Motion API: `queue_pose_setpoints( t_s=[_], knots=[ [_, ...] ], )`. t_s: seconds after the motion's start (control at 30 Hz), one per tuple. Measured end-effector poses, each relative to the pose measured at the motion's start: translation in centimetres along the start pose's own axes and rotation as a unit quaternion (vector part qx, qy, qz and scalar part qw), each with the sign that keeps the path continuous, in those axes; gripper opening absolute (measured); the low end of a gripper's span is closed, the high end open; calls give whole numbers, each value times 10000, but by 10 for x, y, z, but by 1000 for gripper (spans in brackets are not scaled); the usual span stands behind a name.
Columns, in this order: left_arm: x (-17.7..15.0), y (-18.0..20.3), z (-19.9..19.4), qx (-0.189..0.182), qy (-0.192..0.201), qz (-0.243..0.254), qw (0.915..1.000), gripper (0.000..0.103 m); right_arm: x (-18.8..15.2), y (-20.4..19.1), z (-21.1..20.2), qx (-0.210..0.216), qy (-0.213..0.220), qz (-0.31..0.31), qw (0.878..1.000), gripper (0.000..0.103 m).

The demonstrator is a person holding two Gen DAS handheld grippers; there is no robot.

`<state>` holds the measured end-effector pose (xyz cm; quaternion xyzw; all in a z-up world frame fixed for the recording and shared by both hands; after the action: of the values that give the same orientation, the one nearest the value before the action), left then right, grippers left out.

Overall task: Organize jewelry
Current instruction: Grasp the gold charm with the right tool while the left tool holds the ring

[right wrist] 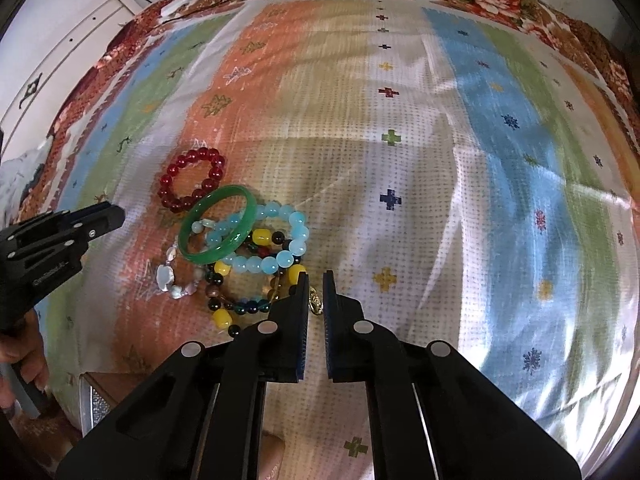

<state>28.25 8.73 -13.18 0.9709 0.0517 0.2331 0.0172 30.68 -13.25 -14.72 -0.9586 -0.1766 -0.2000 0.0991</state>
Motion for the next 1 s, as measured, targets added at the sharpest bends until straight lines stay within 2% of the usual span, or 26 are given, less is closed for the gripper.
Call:
queue_pose_setpoints(
  t_s=[0.43, 0.47, 0.53, 0.57, 1.0],
  knots=[
    [-6, 7, -5, -52, 9, 71, 10000, 19, -14, 5, 12, -77, -312, -24, 9995, 8],
    [-6, 7, -4, -48, -5, 76, 10000, 19, -14, 6, 13, -83, -329, -19, 9994, 10],
    [-6, 6, -2, -39, -20, 81, 10000, 19, -13, 7, 13, -90, -314, -32, 9995, 39],
    [-6, 6, -2, -36, -23, 81, 10000, 19, -13, 6, 13, -100, -298, -45, 9995, 41],
    [-6, 3, 1, -21, -44, 83, 10000, 19, -8, 3, 23, -154, -320, -60, 9994, 41]
  ],
)
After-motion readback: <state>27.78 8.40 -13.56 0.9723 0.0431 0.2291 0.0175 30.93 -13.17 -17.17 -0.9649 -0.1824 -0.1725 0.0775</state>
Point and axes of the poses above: each gripper's, at about its wrist camera, not at the fingertips, and z roughly the way its jaws point, y to its right, x to its top, the point moved 4 cm from there along z, roughly the way its jaws point, and after that the axes turned 2 degrees about y, right-handed, at the moved point
